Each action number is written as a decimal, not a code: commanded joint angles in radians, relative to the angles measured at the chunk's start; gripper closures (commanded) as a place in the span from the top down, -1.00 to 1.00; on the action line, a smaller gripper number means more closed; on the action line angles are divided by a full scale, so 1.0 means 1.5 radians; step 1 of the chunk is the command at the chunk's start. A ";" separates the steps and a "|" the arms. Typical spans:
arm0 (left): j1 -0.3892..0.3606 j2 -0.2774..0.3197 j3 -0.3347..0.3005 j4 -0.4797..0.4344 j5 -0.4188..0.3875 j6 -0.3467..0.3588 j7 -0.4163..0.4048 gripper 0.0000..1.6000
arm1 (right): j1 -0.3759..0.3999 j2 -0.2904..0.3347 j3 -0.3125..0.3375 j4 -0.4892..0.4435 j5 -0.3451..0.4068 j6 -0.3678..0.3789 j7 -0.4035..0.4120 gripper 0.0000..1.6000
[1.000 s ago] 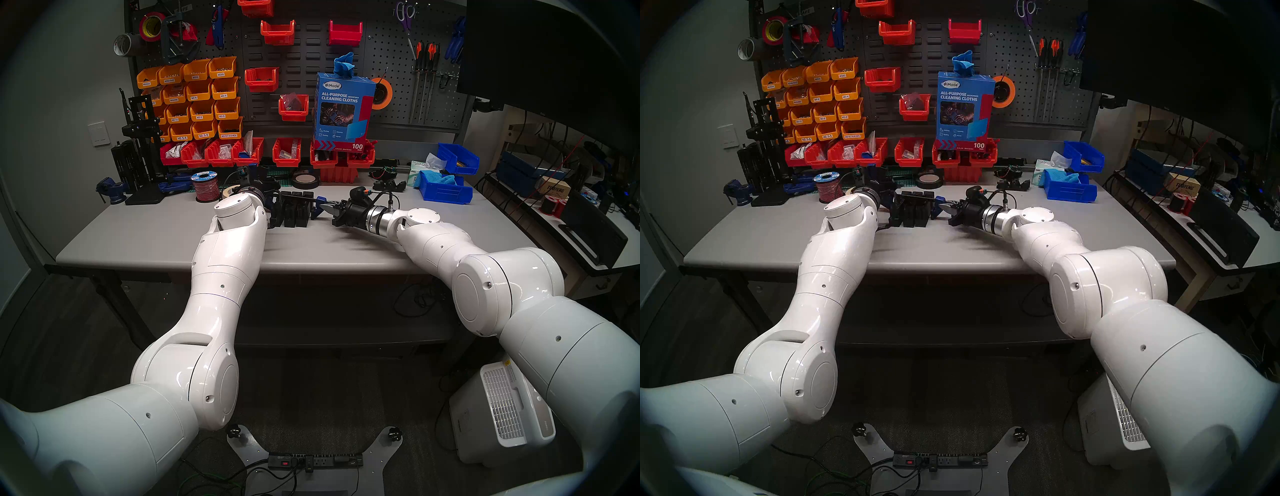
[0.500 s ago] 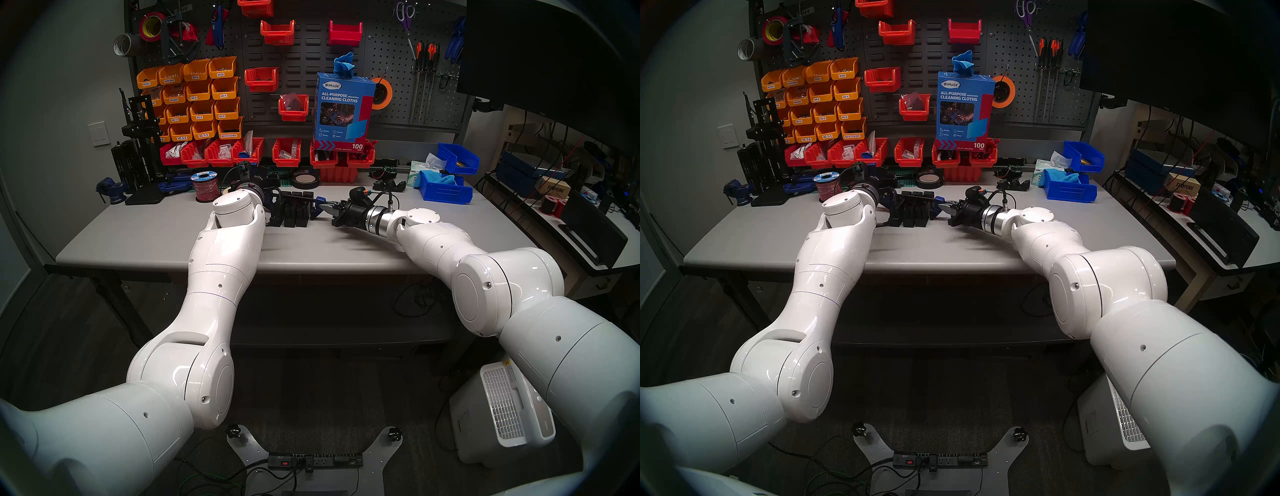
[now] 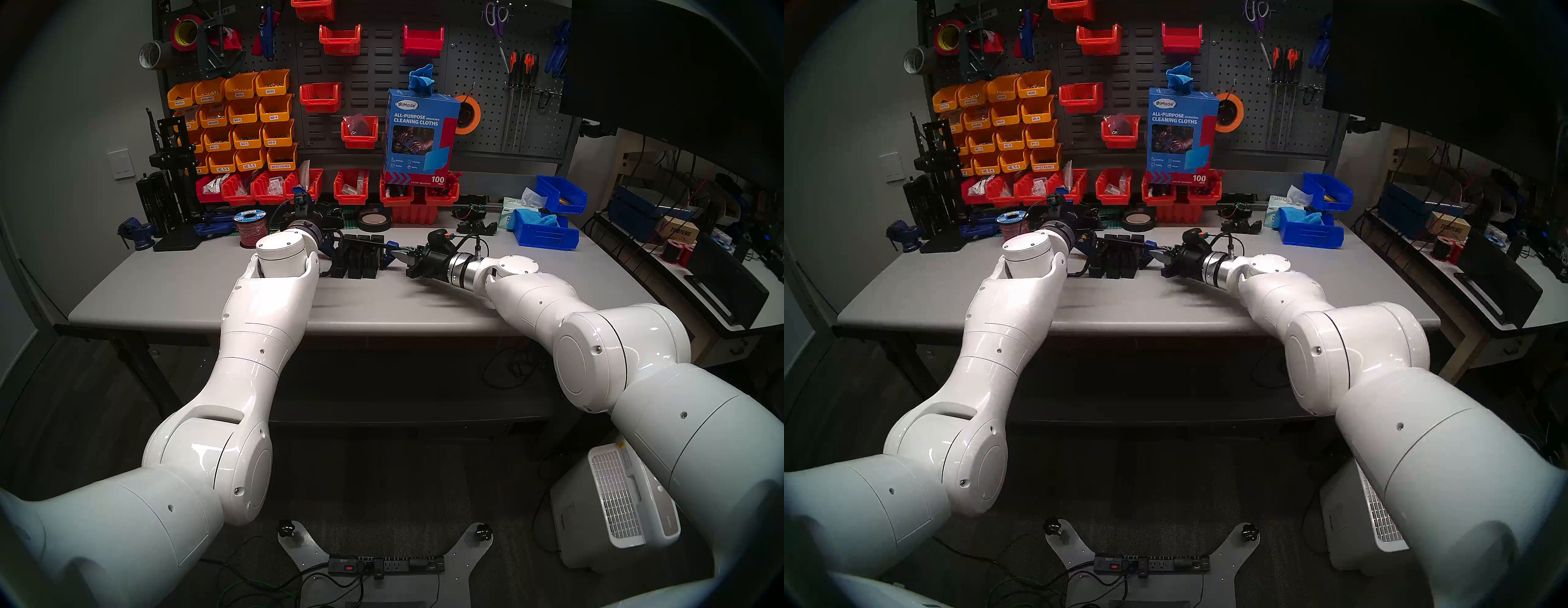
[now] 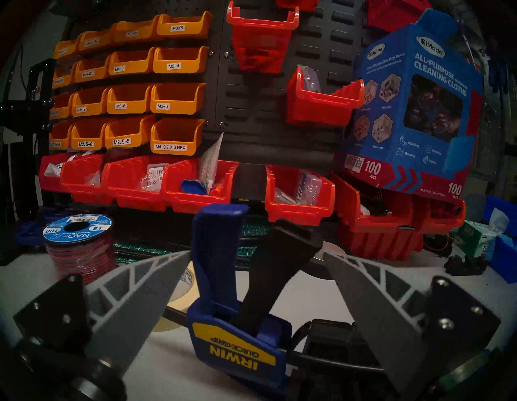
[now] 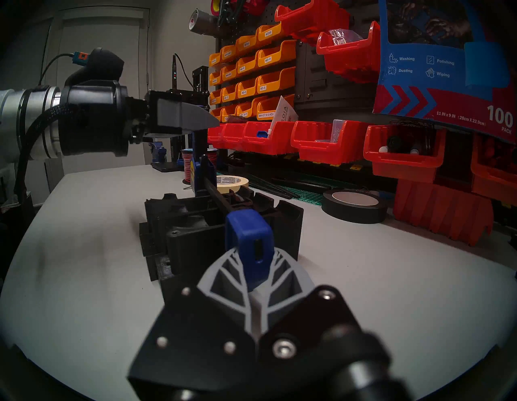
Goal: Clamp the two 3D printed pieces together with the clamp
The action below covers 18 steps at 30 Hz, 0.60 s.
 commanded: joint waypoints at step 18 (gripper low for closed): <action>-0.006 0.082 0.046 -0.047 0.045 -0.023 -0.094 1.00 | 0.025 -0.007 0.012 -0.021 0.006 -0.005 -0.011 -1.00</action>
